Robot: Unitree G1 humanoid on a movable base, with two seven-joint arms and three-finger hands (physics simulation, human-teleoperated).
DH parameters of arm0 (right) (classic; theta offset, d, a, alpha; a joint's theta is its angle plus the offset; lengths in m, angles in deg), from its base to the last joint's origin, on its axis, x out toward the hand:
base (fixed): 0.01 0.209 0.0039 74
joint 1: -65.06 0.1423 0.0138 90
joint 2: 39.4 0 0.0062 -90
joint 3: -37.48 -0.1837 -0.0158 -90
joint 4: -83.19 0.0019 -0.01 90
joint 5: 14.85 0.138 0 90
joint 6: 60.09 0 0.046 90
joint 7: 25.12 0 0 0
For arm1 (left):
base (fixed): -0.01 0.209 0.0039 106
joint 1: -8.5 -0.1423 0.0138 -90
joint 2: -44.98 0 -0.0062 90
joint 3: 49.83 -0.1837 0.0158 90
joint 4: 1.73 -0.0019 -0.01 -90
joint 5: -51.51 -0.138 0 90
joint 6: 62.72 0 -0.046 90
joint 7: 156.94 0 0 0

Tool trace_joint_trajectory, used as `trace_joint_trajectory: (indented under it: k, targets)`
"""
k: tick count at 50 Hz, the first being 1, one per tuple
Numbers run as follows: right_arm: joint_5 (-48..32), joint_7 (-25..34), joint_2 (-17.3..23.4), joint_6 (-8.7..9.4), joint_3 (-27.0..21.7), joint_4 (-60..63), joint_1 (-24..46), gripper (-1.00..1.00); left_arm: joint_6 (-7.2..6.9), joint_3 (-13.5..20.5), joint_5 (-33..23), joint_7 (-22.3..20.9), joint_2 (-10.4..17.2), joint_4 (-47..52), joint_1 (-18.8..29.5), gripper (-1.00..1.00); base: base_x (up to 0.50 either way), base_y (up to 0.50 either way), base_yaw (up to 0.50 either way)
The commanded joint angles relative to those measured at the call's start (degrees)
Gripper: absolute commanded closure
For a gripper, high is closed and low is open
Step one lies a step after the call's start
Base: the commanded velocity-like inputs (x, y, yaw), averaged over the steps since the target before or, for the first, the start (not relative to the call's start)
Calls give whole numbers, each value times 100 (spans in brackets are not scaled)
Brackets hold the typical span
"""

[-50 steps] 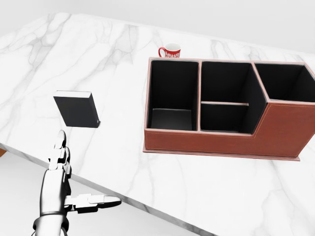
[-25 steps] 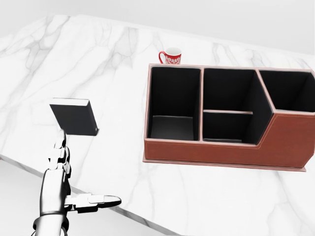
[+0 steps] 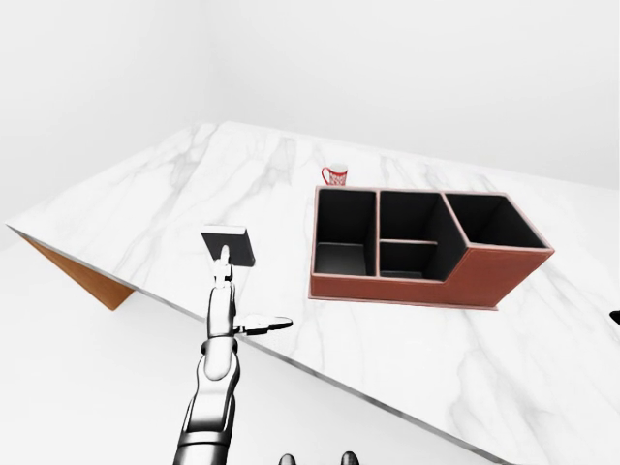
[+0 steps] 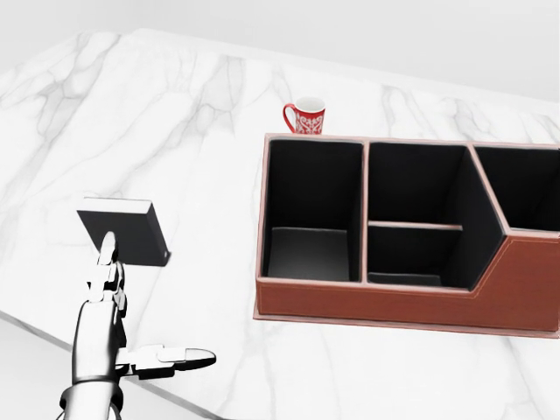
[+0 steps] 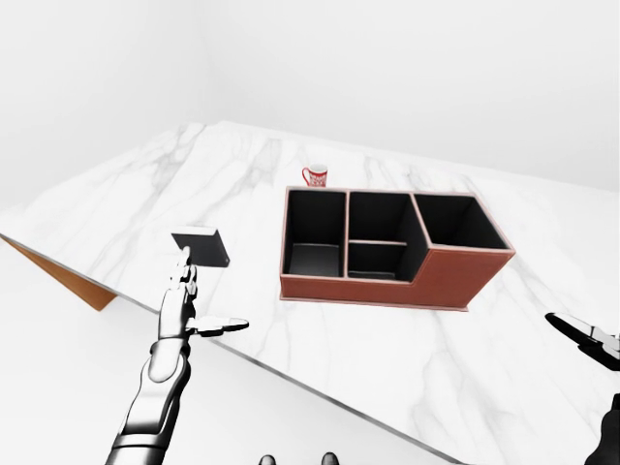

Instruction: Pick up the book and place it in the left compartment of the caddy.

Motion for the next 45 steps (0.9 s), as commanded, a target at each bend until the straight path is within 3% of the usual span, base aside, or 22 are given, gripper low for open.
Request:
trace_joint_trajectory:
  k: [1, 45]
  targets:
    - [-5, 9, 2, 0, 24, -46, 4, -100, 0, -9, -40, 21, 1, -29, 8, -100, 17, 8, 0]
    - [-38, 22, -22, 0, -17, 9, -32, -100, 0, -24, -77, 30, 6, -230, 72, -100, 16, 8, 0]
